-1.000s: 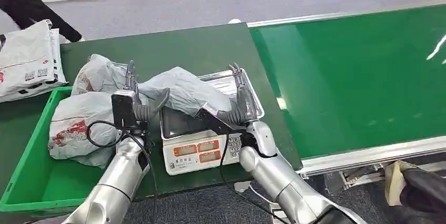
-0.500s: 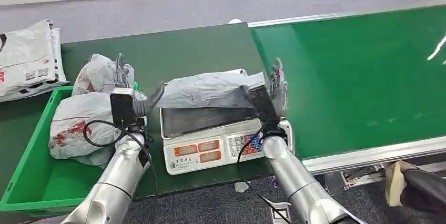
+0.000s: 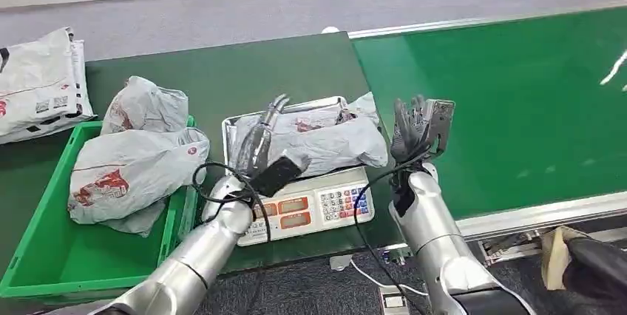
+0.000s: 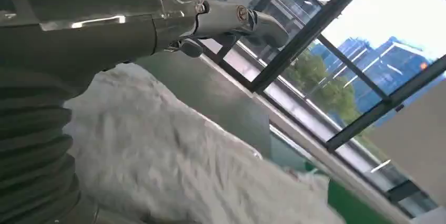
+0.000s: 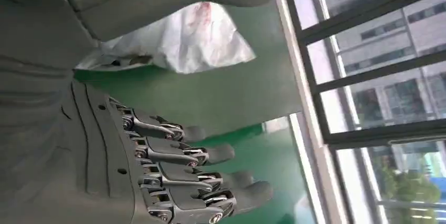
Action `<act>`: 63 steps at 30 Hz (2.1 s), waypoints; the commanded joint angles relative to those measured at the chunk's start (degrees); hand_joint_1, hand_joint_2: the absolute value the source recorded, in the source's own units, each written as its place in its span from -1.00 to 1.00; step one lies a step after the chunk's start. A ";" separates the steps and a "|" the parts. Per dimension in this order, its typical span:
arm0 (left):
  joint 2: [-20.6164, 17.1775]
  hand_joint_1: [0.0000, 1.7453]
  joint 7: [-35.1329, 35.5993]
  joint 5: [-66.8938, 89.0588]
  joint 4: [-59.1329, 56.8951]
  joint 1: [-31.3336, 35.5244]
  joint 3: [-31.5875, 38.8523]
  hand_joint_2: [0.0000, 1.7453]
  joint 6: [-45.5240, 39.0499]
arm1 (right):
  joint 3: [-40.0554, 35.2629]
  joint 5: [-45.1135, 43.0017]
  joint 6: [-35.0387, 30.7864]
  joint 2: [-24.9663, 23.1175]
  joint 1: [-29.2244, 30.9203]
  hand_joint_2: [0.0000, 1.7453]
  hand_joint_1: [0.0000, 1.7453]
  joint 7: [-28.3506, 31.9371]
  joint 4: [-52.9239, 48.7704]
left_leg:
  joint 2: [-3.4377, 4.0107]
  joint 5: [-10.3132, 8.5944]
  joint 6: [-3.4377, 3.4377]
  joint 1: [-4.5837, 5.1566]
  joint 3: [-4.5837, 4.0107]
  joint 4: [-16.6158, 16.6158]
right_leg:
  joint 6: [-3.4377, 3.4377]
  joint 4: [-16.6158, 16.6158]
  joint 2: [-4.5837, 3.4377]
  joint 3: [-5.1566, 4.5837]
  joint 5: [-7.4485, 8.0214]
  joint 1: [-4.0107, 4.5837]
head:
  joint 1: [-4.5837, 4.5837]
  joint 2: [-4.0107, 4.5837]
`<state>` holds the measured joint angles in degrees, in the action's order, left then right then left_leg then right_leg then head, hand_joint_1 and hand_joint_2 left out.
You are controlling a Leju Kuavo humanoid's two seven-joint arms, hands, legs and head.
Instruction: Moved the parcel from conveyor to table for the left to box.
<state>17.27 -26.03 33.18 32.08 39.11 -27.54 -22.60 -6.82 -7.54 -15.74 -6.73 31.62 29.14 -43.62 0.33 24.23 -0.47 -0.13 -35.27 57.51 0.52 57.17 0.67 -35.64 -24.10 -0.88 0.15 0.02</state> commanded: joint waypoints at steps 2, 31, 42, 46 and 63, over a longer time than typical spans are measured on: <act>0.90 -1.00 12.55 10.51 -13.85 6.53 -14.96 1.00 7.21 | 3.19 -0.05 0.62 -1.42 0.83 1.00 -1.00 -0.24 3.29 | -0.11 0.09 -0.02 -0.06 0.25 -0.04 | -0.05 -0.08 0.03 0.29 -0.10 0.06 | 0.00 0.00; 0.16 1.00 11.42 4.85 -8.37 11.23 2.42 1.00 12.46 | 1.23 2.89 0.49 -3.62 -5.84 1.00 -1.00 -2.68 -6.11 | -0.04 -0.12 0.06 -0.12 0.34 0.06 | -0.01 -0.03 0.02 0.46 0.08 0.11 | 0.00 0.00; -1.49 1.00 9.44 1.86 6.21 10.39 2.91 1.00 16.01 | 2.91 2.25 1.66 -2.79 -3.95 1.00 -1.00 -2.47 -3.70 | -0.01 -0.15 0.07 -0.01 0.18 -0.01 | 0.07 -0.02 0.01 0.26 0.11 0.00 | 0.00 0.00; -1.84 1.00 11.10 4.42 6.48 10.90 2.51 1.00 10.33 | 2.98 2.69 0.97 -2.34 -4.22 1.00 -1.00 -2.07 -4.47 | 0.01 -0.06 0.05 -0.08 0.39 -0.08 | 0.02 -0.14 -0.09 0.46 0.05 0.08 | 0.00 0.00; -7.08 1.00 24.94 29.38 11.95 12.97 7.76 1.00 -17.40 | 3.05 2.66 -0.50 -2.15 -6.62 1.00 -1.00 -2.61 -8.10 | -0.08 -0.13 0.04 -0.04 0.08 0.00 | 0.05 -0.01 0.03 0.13 0.07 0.04 | -0.02 0.00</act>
<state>12.87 -4.94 52.70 40.65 50.83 -24.68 -37.38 -5.68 -4.37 -16.02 -9.81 24.16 26.75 -52.06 0.25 24.04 -0.42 -0.14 -35.27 57.50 0.60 57.17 0.76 -35.60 -23.99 -0.87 0.13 0.02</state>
